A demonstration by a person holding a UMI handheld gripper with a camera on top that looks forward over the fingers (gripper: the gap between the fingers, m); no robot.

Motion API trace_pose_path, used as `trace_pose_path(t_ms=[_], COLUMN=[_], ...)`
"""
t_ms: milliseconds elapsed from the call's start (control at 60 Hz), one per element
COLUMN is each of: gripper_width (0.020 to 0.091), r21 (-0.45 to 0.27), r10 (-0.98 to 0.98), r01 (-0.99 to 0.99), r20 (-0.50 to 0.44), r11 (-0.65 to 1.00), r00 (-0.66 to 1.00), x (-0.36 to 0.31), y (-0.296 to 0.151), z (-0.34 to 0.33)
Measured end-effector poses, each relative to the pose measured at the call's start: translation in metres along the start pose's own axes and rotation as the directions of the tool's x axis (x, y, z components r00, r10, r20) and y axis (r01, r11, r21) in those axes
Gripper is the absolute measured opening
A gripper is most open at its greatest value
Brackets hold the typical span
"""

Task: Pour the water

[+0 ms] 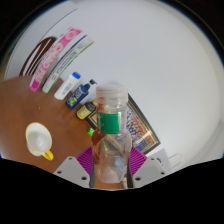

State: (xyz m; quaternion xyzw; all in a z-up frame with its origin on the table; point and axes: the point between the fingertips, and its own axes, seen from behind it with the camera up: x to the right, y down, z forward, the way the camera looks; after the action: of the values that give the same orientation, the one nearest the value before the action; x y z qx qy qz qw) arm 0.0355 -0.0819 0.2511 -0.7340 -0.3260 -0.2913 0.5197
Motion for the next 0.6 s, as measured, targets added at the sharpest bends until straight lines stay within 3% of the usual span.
trace_pose_path(t_ms=[117,233,400,600], gripper_width=[0.0424,0.0424,0.0425,0.0428], r21=[-0.007,-0.042,-0.101,-0.134], r10=[0.355,0.566,0.699,0.725], r01=[-0.356,-0.567,-0.696,-0.718], r20=[0.099,0.149,0.213,0.253], r11=[0.934,0.823,0.711,0.682], r00=[0.93,0.811,0.683,0.641], x=[-0.001,-0.016,-0.058,-0.104], y=[0.02,0.05,0.095,0.123], z=[0.005,0.019,0.042,0.061])
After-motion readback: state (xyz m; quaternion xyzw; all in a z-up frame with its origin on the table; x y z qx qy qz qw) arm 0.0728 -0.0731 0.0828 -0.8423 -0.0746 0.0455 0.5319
